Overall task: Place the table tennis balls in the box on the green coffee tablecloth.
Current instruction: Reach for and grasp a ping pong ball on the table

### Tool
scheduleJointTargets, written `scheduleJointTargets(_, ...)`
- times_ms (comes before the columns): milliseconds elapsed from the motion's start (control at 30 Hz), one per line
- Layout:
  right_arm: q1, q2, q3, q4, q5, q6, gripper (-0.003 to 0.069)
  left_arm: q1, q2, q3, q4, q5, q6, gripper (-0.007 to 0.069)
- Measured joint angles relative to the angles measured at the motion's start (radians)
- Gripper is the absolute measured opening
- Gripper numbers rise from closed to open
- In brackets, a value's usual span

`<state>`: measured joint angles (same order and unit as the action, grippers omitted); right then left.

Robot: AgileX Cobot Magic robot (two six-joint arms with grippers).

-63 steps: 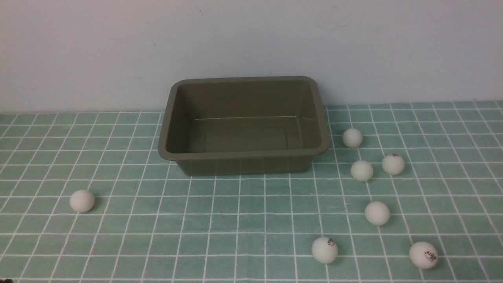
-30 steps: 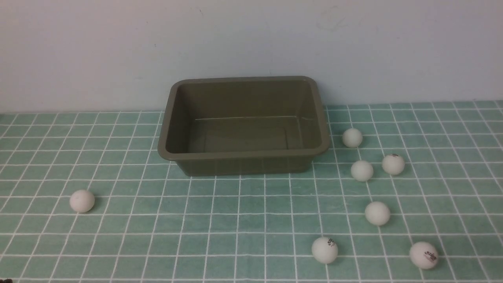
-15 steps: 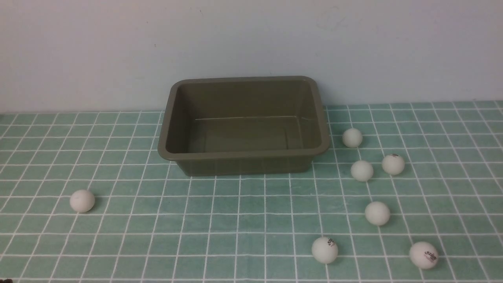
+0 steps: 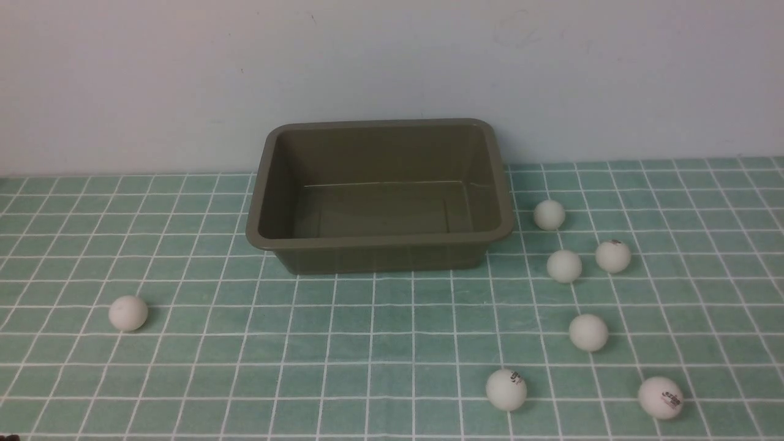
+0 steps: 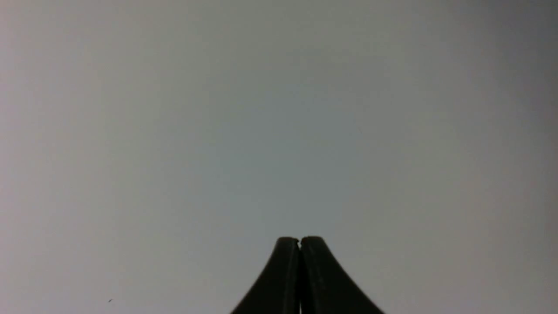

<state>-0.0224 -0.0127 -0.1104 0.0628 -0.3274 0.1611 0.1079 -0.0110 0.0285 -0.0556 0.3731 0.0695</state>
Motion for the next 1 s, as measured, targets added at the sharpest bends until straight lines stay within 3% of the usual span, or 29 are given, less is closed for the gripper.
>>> scheduleJointTargets(200,0.0,0.187,-0.245,-0.71,0.341,0.512,-0.0018,0.0,0.0,0.0,0.0,0.0,0.0,-0.0004)
scheduleJointTargets(267,0.0,0.31,-0.269,-0.862,0.368,0.68,-0.0018,0.0,0.0,0.0,0.0,0.0,0.0,-0.0004)
scheduleJointTargets(367,0.0,0.477,-0.279,-1.005,0.366,0.84,-0.0018,0.0,0.0,0.0,0.0,0.0,0.0,-0.0004)
scheduleJointTargets(533,0.027,0.768,-0.28,-1.193,0.352,0.977,-0.0018,0.0,0.0,0.0,0.0,0.0,0.0,-0.0004)
scheduleJointTargets(867,0.244,1.05,-0.374,-1.294,0.169,1.106,-0.0018,0.0,0.0,0.0,0.0,0.0,0.0,-0.0004)
scheduleJointTargets(1000,0.318,1.111,-0.514,-1.426,0.284,1.106,-0.0018,0.0,0.0,0.0,0.0,0.0,0.0,-0.0004)
